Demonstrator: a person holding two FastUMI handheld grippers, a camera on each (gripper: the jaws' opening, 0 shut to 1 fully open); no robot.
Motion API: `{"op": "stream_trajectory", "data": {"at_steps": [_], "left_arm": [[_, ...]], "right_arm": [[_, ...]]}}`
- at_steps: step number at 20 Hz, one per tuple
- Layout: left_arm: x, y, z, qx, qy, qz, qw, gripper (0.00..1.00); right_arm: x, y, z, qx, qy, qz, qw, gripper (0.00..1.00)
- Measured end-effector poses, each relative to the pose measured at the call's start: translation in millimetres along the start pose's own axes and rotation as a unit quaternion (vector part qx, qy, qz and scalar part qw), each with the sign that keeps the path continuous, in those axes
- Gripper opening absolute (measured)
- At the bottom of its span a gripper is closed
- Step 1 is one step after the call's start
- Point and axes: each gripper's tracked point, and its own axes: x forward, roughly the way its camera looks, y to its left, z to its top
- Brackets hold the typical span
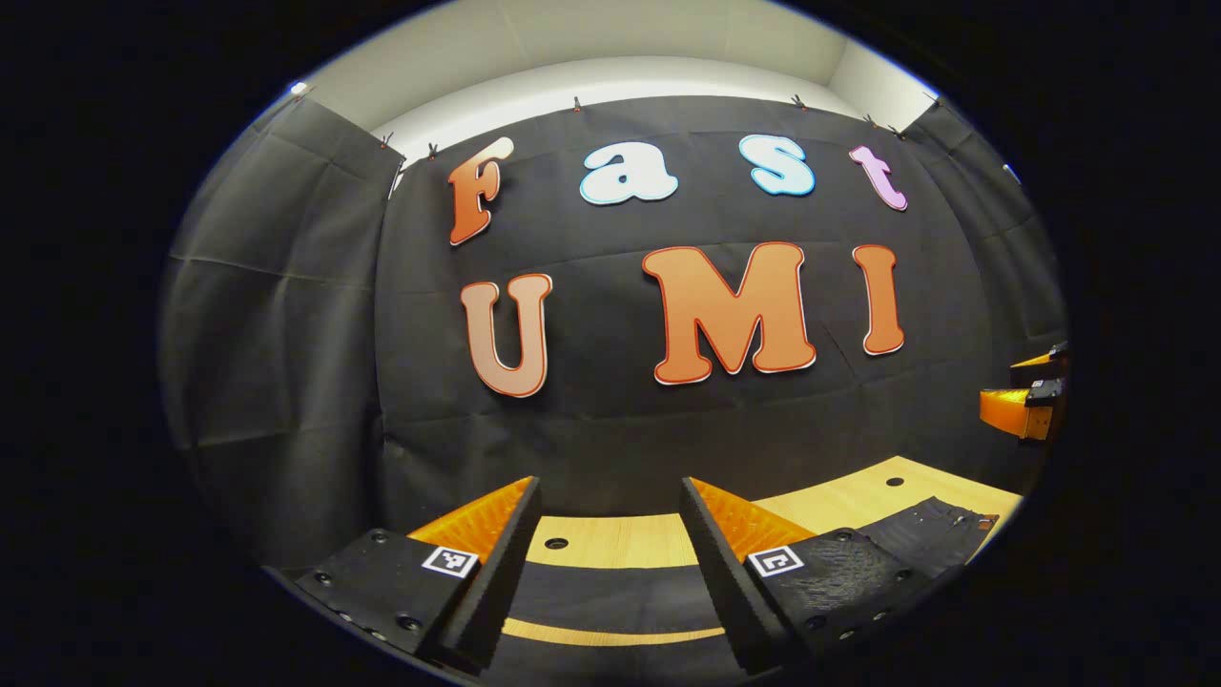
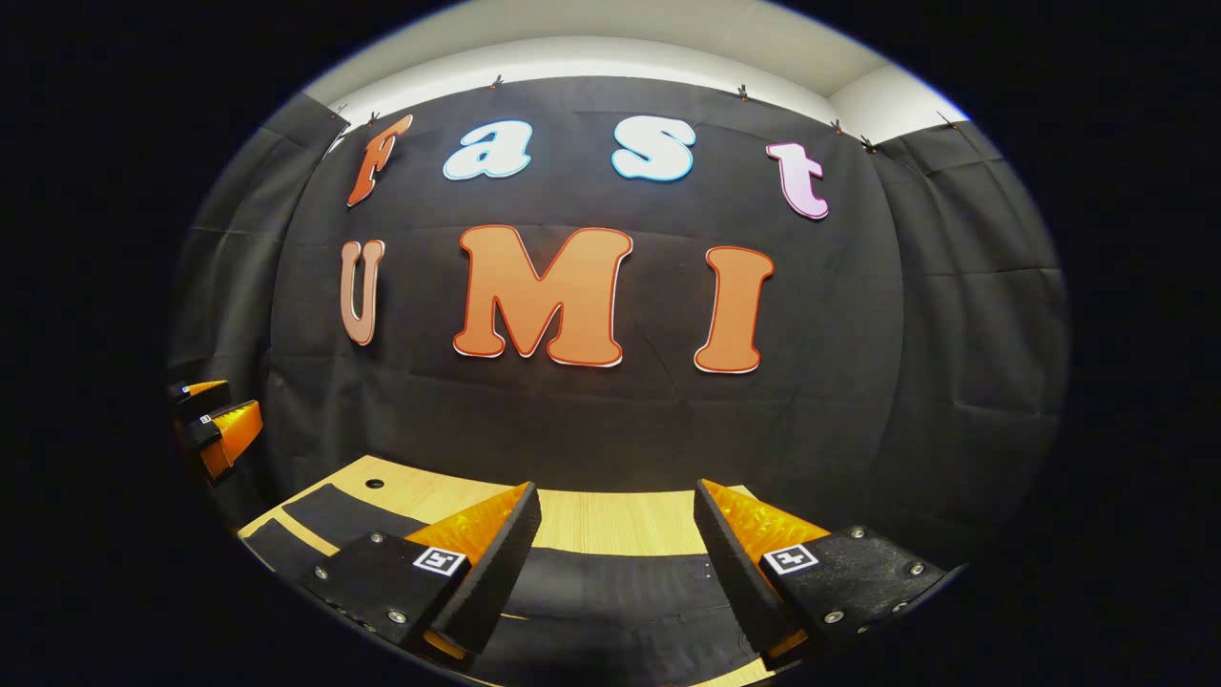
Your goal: Grasp the waist and the cuffs of the jeans and fold them to make the two legs overlap; first hold the waist and fold one-third of the jeans toward the cuffs, then hold the cuffs and fold the remaining one-third in the same direction to finish folding.
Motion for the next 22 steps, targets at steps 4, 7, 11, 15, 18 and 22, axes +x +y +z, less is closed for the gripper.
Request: {"op": "stream_trajectory", "data": {"at_steps": [4, 7, 11, 15, 18, 22], "left_arm": [[1.3, 11.7, -8.5, -0.005, 0.011, 0.003, 1.000, 0.99], [1.3, 40.3, -27.4, -0.014, 0.036, 0.022, 0.999, 0.98], [-0.8, 91.2, -62.5, -0.029, 0.092, 0.057, 0.994, 0.98], [-7.5, 142.6, -108.8, -0.046, 0.158, 0.074, 0.984, 0.99], [-16.8, 174.7, -156.5, -0.070, 0.220, 0.074, 0.970, 0.99], [-28.7, 196.8, -225.2, -0.127, 0.321, 0.059, 0.937, 0.99]], "right_arm": [[-0.1, -14.0, 2.4, 0.000, -0.005, -0.019, 1.000, 0.98], [1.7, -33.7, -13.4, 0.002, 0.024, -0.038, 0.999, 0.98], [0.8, -61.1, -35.5, -0.008, 0.066, -0.067, 0.996, 0.98], [-1.2, -71.9, -56.6, 0.025, 0.111, -0.080, 0.990, 0.98], [-3.3, -80.4, -93.3, 0.062, 0.179, -0.099, 0.977, 0.98], [-11.3, -89.3, -148.2, 0.159, 0.275, -0.132, 0.939, 0.98]]}}
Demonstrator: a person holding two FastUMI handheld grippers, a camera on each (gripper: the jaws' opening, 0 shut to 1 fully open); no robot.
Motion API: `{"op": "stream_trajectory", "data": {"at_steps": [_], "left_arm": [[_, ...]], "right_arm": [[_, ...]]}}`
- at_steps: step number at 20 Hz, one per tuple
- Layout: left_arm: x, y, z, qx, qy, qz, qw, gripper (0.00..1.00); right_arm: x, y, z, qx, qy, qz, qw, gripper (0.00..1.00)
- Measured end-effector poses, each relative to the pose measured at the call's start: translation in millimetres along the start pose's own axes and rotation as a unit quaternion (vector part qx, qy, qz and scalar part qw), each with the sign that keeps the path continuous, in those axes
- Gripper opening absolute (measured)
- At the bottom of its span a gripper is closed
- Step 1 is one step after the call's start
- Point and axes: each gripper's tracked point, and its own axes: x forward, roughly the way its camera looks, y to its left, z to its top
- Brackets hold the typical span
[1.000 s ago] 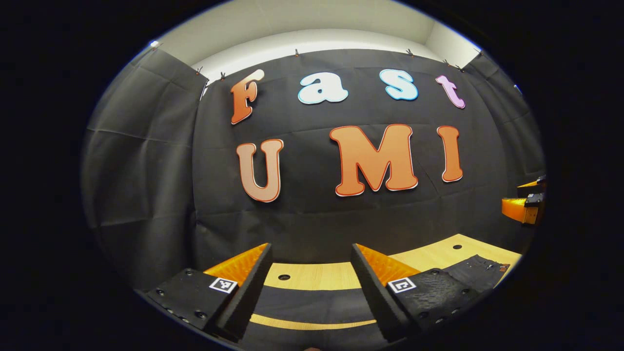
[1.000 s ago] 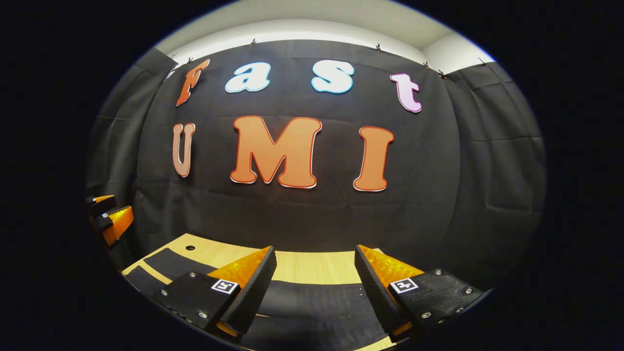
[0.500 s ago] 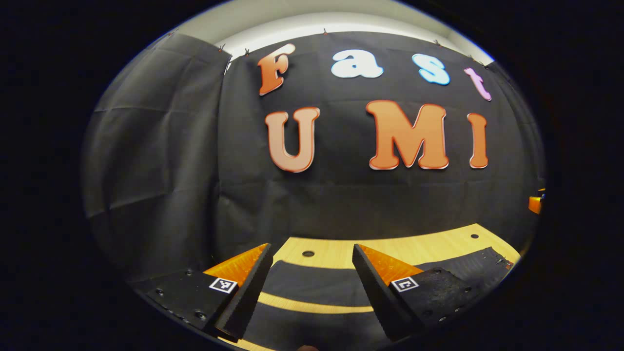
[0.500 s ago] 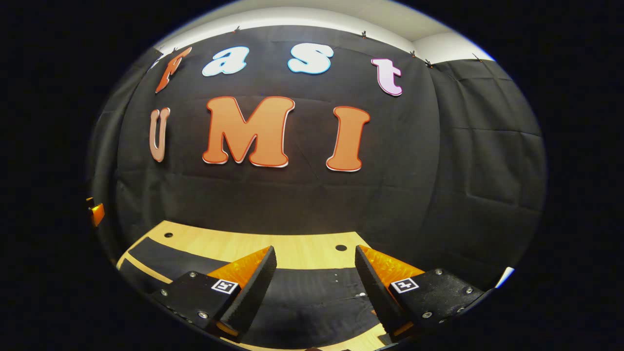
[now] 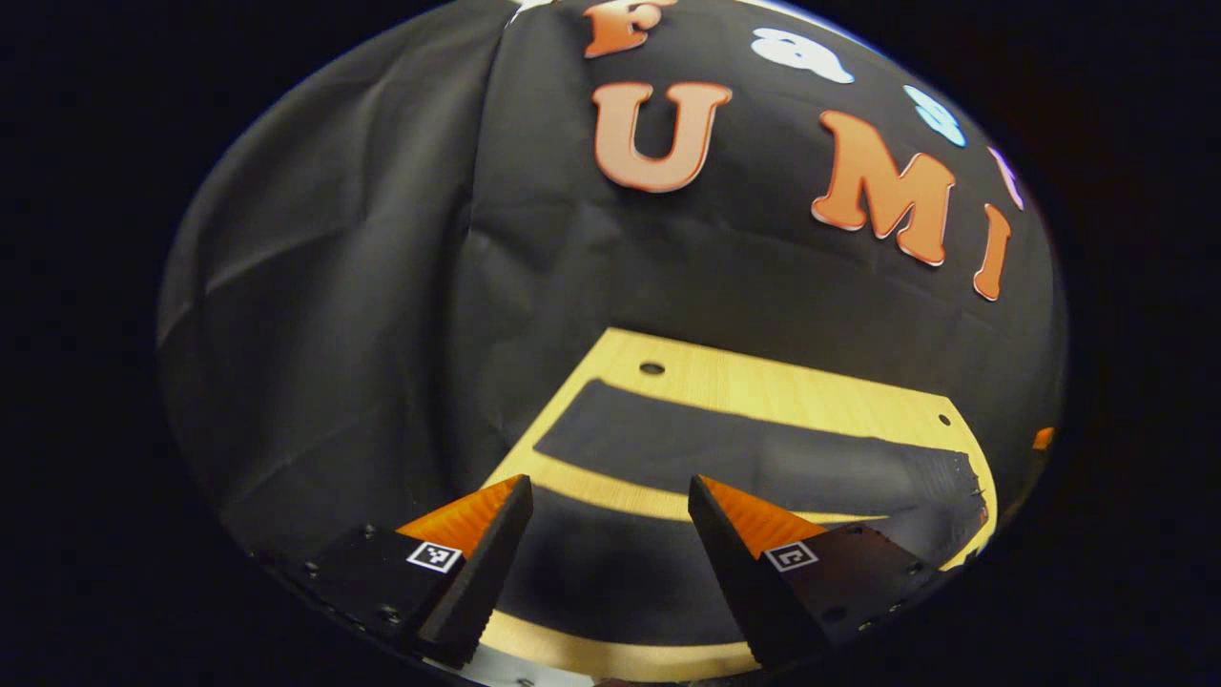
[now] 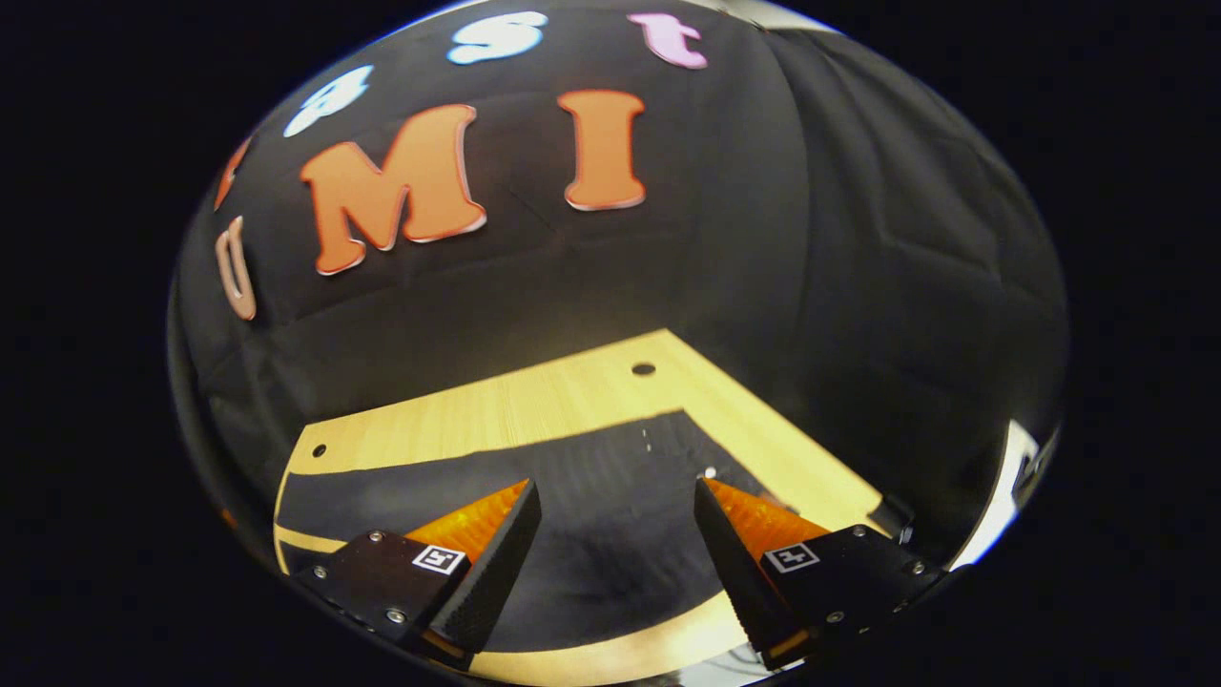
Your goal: Grasp the waist and the cuffs of the jeans and fold them to make the two legs overlap; first hold the waist and fold one-third of the jeans toward the cuffs, then hold the cuffs and fold the remaining one-third in the same direction to finish folding.
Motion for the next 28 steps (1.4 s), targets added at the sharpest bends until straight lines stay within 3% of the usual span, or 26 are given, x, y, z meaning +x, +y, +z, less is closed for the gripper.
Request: {"op": "stream_trajectory", "data": {"at_steps": [3, 6, 9, 12, 16, 18, 19, 20, 23, 25, 28], "left_arm": [[23.8, 28.7, -43.7, -0.031, 0.090, 0.010, 0.995, 0.98], [38.8, 54.0, -85.2, -0.092, 0.181, 0.031, 0.979, 0.98], [48.5, 61.7, -135.5, -0.198, 0.275, 0.063, 0.939, 0.98], [53.8, 68.2, -177.7, -0.295, 0.323, 0.103, 0.893, 0.98], [57.1, 77.3, -186.4, -0.350, 0.364, 0.159, 0.848, 0.98], [61.4, 82.2, -188.3, -0.364, 0.377, 0.179, 0.833, 0.96], [68.1, 88.1, -186.1, -0.364, 0.374, 0.189, 0.832, 0.94], [63.9, 97.0, -186.3, -0.357, 0.388, 0.217, 0.821, 0.95], [69.7, 97.4, -195.3, -0.391, 0.411, 0.247, 0.786, 0.96], [72.0, 99.2, -190.6, -0.404, 0.419, 0.249, 0.774, 0.95], [70.7, 95.7, -187.4, -0.428, 0.415, 0.256, 0.761, 0.90]], "right_arm": [[12.0, -24.6, -27.4, 0.046, 0.055, -0.039, 0.997, 0.98], [26.1, -49.0, -54.2, 0.067, 0.111, -0.064, 0.990, 0.98], [46.5, -74.2, -74.5, 0.089, 0.164, -0.079, 0.979, 0.98], [70.2, -105.5, -85.0, 0.096, 0.210, -0.101, 0.968, 0.99], [100.0, -141.3, -95.8, 0.097, 0.259, -0.120, 0.954, 0.99], [111.8, -155.7, -102.1, 0.101, 0.284, -0.127, 0.945, 0.99], [117.5, -162.3, -106.2, 0.106, 0.295, -0.129, 0.941, 0.99], [122.6, -169.6, -109.0, 0.115, 0.304, -0.136, 0.936, 0.99], [136.7, -185.6, -111.9, 0.139, 0.321, -0.152, 0.924, 1.00], [145.4, -191.7, -117.1, 0.147, 0.332, -0.162, 0.918, 0.98], [141.9, -182.6, -148.6, 0.166, 0.380, -0.174, 0.893, 0.98]]}}
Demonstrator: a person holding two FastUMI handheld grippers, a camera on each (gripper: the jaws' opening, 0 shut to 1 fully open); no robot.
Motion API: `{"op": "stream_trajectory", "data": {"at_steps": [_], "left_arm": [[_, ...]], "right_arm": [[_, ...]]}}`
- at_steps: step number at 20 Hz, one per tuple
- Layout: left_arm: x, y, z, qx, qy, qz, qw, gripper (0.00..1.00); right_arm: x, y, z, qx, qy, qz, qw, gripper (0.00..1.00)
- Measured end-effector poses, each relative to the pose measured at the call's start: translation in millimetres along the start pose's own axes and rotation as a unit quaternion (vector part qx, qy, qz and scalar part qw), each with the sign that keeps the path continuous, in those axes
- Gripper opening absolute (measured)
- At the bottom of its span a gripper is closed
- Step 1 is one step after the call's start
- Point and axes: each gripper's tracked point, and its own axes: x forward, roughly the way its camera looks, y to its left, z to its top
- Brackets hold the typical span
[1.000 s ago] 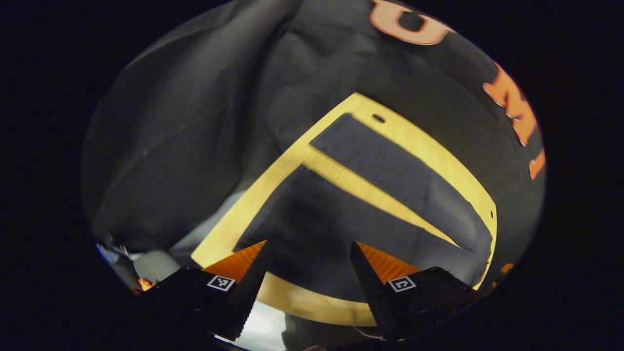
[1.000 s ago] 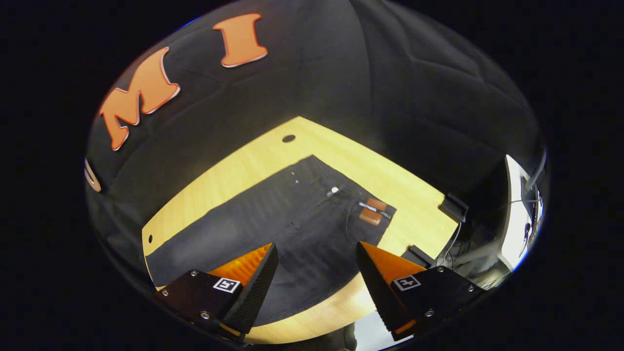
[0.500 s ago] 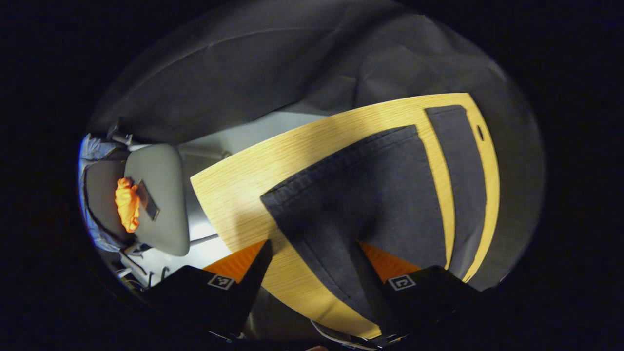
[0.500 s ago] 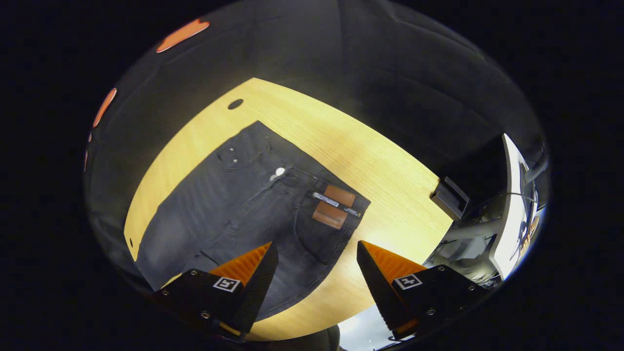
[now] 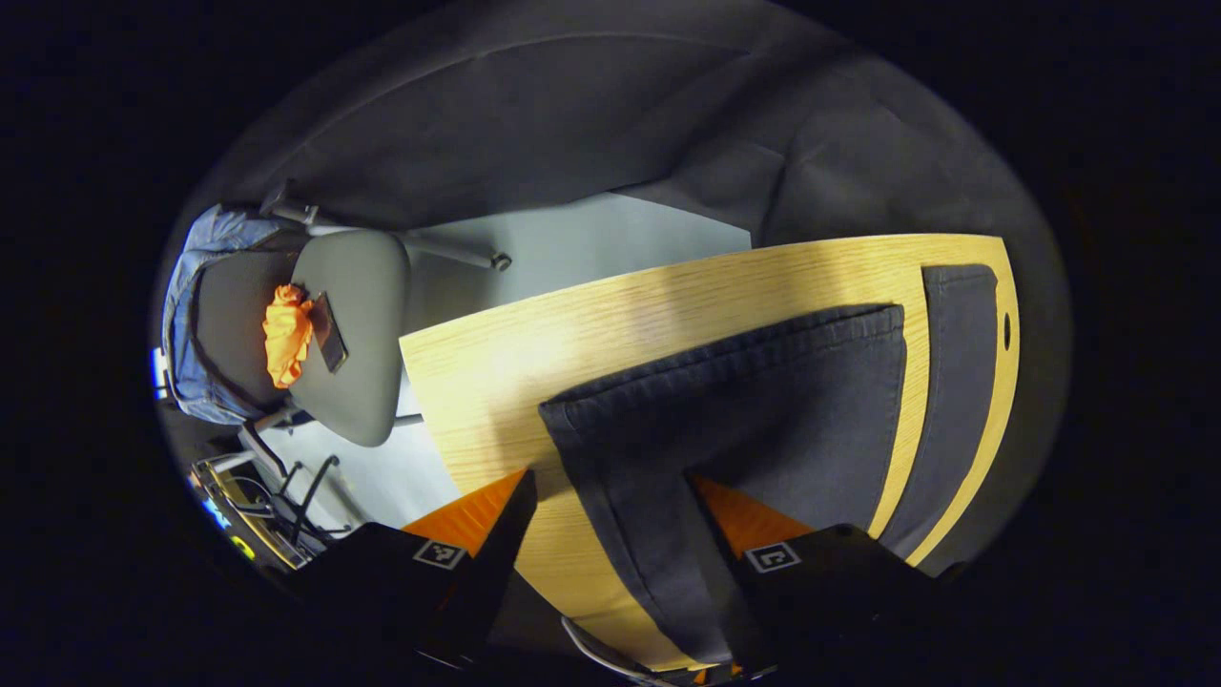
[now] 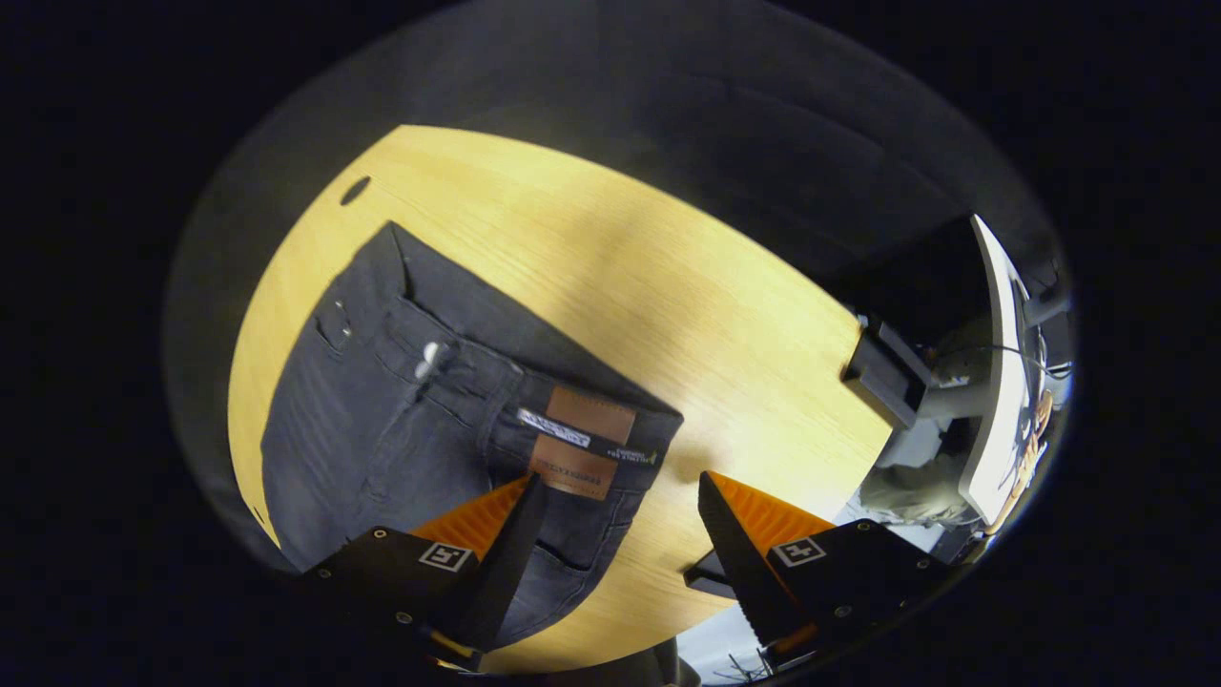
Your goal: Grasp the waist and the cuffs of the jeans and fold them to make the two legs overlap; first hold the waist and fold one-third of the jeans toward the cuffs, then hold the cuffs and fold the remaining one-third in the same direction to finish folding.
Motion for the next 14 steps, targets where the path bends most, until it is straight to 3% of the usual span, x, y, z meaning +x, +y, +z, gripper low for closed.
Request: {"op": "stream_trajectory", "data": {"at_steps": [2, 3, 4, 5, 6, 8, 9, 10, 12, 13, 14], "left_arm": [[-1.1, -4.0, -0.8, -0.014, 0.000, -0.001, 1.000, 0.84], [1.2, -9.8, 1.5, -0.026, -0.002, -0.006, 1.000, 0.84], [-0.4, -12.4, 0.5, -0.021, -0.001, -0.005, 1.000, 0.72], [-2.6, -16.2, 2.9, -0.008, -0.008, -0.009, 1.000, 0.65], [0.2, -21.0, 2.3, 0.000, -0.013, -0.019, 1.000, 0.48], [-0.5, -34.9, 2.6, 0.038, -0.033, -0.044, 0.998, 0.12], [-10.4, -41.5, -10.0, 0.042, -0.043, -0.073, 0.995, 0.10], [-4.3, -54.0, -1.7, 0.052, -0.043, -0.104, 0.992, 0.02], [-8.4, -72.0, 0.2, 0.067, -0.059, -0.162, 0.983, 0.02], [-14.1, -76.8, 1.6, 0.082, -0.071, -0.184, 0.977, 0.02], [-19.8, -83.1, 1.8, 0.096, -0.082, -0.197, 0.972, 0.02]], "right_arm": [[11.3, 9.4, -19.3, 0.046, 0.034, 0.009, 0.998, 0.98], [17.9, 10.5, -8.3, 0.063, 0.002, 0.000, 0.998, 0.98], [21.8, 11.9, -18.2, 0.047, 0.034, -0.008, 0.998, 0.98], [16.9, 16.3, -12.7, 0.041, 0.029, 0.000, 0.999, 0.98], [14.8, 25.6, -17.9, 0.059, 0.041, 0.011, 0.997, 0.91], [9.6, 35.4, -15.1, 0.079, 0.041, 0.032, 0.995, 0.42], [10.1, 30.6, -13.5, 0.079, 0.031, 0.045, 0.995, 0.28], [9.2, 30.1, -15.4, 0.081, 0.031, 0.064, 0.994, 0.28], [6.6, 34.8, -13.2, 0.106, 0.022, 0.111, 0.988, 0.27], [8.6, 40.8, -22.5, 0.147, 0.014, 0.130, 0.980, 0.27], [4.5, 40.9, -10.1, 0.167, 0.008, 0.144, 0.975, 0.07]]}}
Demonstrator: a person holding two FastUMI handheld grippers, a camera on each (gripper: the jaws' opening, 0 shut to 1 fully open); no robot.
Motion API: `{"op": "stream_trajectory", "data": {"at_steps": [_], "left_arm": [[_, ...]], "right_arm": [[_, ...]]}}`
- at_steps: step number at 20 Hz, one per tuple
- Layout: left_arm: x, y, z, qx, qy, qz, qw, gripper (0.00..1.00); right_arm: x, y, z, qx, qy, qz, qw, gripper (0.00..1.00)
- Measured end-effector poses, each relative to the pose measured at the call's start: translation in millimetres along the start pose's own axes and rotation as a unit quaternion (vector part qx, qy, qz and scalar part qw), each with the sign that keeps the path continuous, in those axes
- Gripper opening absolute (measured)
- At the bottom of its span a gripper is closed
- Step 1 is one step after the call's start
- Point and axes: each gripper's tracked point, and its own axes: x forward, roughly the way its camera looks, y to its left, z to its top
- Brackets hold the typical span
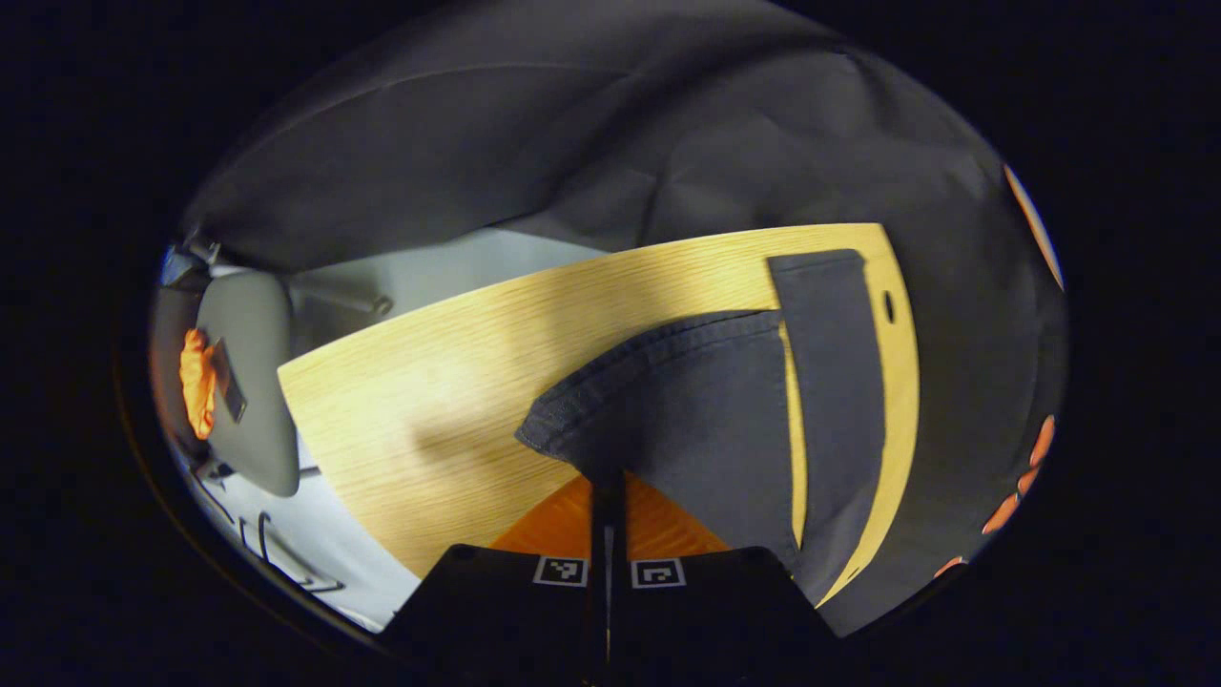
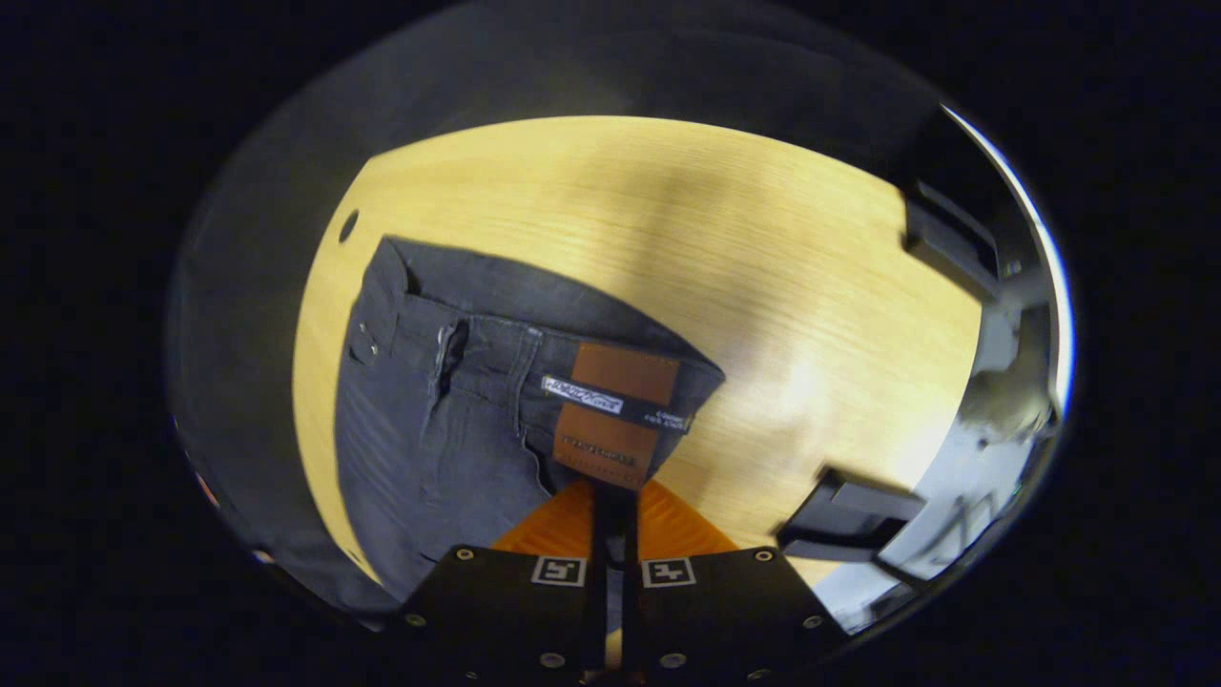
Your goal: Grasp the waist and the cuffs of the jeans and fold them to make the two legs overlap; first hold the waist and fold one-third of the jeans toward the cuffs, then hold the cuffs and fold the remaining one-third in the same direction to finish folding.
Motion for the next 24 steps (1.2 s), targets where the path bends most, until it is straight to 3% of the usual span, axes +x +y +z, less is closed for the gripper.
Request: {"op": "stream_trajectory", "data": {"at_steps": [3, 6, 10, 16, 20, 24], "left_arm": [[-11.8, -19.7, 1.0, 0.031, -0.017, -0.044, 0.998, 0.02], [-34.3, -31.6, 6.7, 0.027, -0.031, -0.082, 0.996, 0.02], [-57.7, -55.5, 17.8, 0.048, -0.035, -0.129, 0.990, 0.02], [-64.9, -121.6, 45.3, 0.084, -0.034, -0.175, 0.980, 0.02], [-53.6, -158.1, 64.7, 0.082, -0.025, -0.181, 0.980, 0.02], [-39.4, -188.1, 77.2, 0.126, -0.010, -0.169, 0.978, 0.02]], "right_arm": [[-12.8, 11.3, -4.4, -0.019, -0.011, 0.048, 0.999, 0.07], [-35.4, 42.3, 4.3, -0.012, -0.035, 0.104, 0.994, 0.07], [-59.6, 82.1, -1.0, -0.019, -0.051, 0.148, 0.987, 0.07], [-89.5, 137.6, -3.8, -0.036, -0.065, 0.178, 0.981, 0.07], [-101.5, 166.2, 4.3, -0.027, -0.078, 0.182, 0.980, 0.07], [-100.5, 186.6, 17.0, -0.021, -0.069, 0.183, 0.980, 0.07]]}}
